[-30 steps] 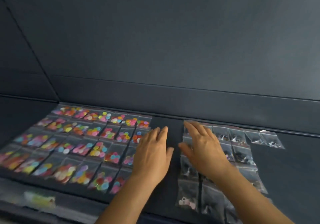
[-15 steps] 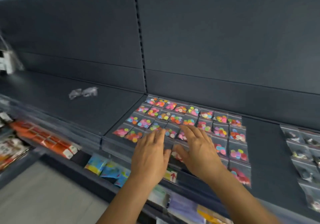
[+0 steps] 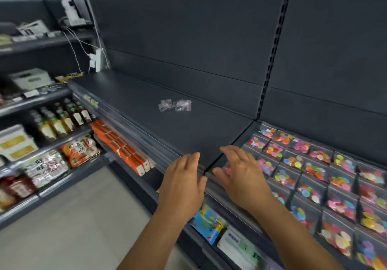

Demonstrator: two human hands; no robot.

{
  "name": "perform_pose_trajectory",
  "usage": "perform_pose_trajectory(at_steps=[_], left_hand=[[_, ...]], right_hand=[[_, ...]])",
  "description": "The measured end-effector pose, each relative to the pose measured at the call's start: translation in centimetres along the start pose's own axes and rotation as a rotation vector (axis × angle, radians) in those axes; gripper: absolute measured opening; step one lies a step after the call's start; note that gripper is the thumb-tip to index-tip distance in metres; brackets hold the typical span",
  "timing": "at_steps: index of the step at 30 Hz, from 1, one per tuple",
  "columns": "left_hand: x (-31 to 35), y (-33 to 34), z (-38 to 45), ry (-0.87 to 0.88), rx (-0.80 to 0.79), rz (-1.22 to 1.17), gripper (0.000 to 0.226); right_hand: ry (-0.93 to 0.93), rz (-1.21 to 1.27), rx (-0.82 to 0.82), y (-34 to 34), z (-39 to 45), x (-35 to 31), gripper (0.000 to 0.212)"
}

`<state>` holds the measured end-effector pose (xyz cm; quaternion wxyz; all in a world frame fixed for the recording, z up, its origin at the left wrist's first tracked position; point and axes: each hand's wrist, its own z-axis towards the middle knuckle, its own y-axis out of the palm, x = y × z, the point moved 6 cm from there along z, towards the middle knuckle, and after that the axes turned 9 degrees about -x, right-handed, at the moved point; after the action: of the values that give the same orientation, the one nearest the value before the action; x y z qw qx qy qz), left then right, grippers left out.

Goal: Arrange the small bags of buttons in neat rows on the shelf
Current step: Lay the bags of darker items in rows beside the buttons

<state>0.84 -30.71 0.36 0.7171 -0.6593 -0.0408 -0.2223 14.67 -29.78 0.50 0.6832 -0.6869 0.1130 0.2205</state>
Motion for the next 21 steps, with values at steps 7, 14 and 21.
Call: perform_pose_trajectory(at_steps=[7,14,21], left_hand=[[-7.6,-1.6,8.1,-0.013,0.007,-0.012,0.059],[-13.9,-2.5,17.5,-0.024,-0.016,-0.026,0.060],[-19.0,-1.1,24.5,-0.006,-0.119,0.000,0.061]], right_hand=[[-0.034,0.008,-0.025,2.4,10.5,-2.8,0.059],[-0.032,0.022,-0.059,3.1,21.1,-4.6,0.057],[0.055,-0.006,-0.172,5.1,28.8,-5.0,0.061]])
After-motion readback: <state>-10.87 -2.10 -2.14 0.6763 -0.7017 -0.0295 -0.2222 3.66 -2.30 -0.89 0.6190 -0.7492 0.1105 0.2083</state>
